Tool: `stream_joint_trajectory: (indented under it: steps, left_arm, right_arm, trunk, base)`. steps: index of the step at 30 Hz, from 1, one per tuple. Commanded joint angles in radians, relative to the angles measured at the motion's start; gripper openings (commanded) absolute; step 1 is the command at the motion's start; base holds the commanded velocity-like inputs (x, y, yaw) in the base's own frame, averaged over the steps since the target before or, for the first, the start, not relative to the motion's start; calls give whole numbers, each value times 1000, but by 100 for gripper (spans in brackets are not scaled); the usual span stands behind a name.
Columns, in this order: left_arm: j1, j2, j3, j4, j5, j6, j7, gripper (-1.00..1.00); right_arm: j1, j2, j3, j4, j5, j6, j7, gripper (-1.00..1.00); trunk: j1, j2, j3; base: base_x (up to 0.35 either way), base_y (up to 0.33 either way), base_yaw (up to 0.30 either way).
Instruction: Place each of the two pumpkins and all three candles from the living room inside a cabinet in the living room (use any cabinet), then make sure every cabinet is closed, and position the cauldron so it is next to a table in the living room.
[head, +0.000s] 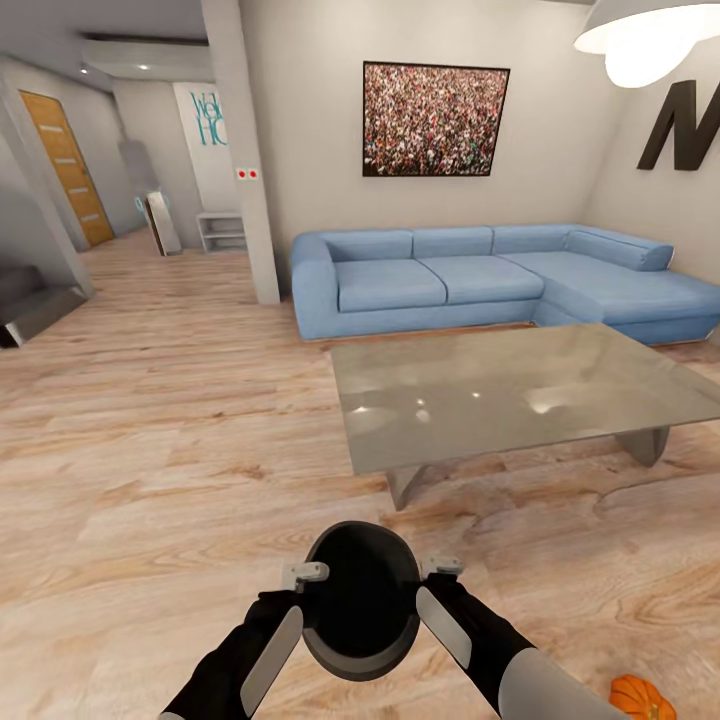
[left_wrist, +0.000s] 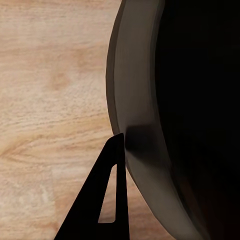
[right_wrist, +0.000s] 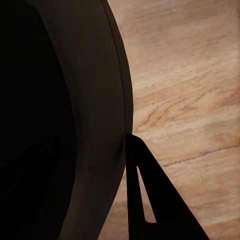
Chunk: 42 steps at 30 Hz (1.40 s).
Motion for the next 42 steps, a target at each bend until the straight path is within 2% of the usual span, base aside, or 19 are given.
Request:
stream_joint_trajectory:
  steps: [1, 42]
  left_arm:
    - [-1, 1, -5, -53, 34, -13, 8, -100]
    - [-1, 1, -5, -54, 34, -13, 8, -100]
  right_arm:
    - [-2, -3, -11, -1, -6, 3, -7, -100]
    - [-2, -3, -11, -2, -8, 4, -7, -100]
  trunk:
    - [4, -8, -4]
    - [161, -295, -133]
  base:
    - [0, 0, 0]
    - [0, 0, 0]
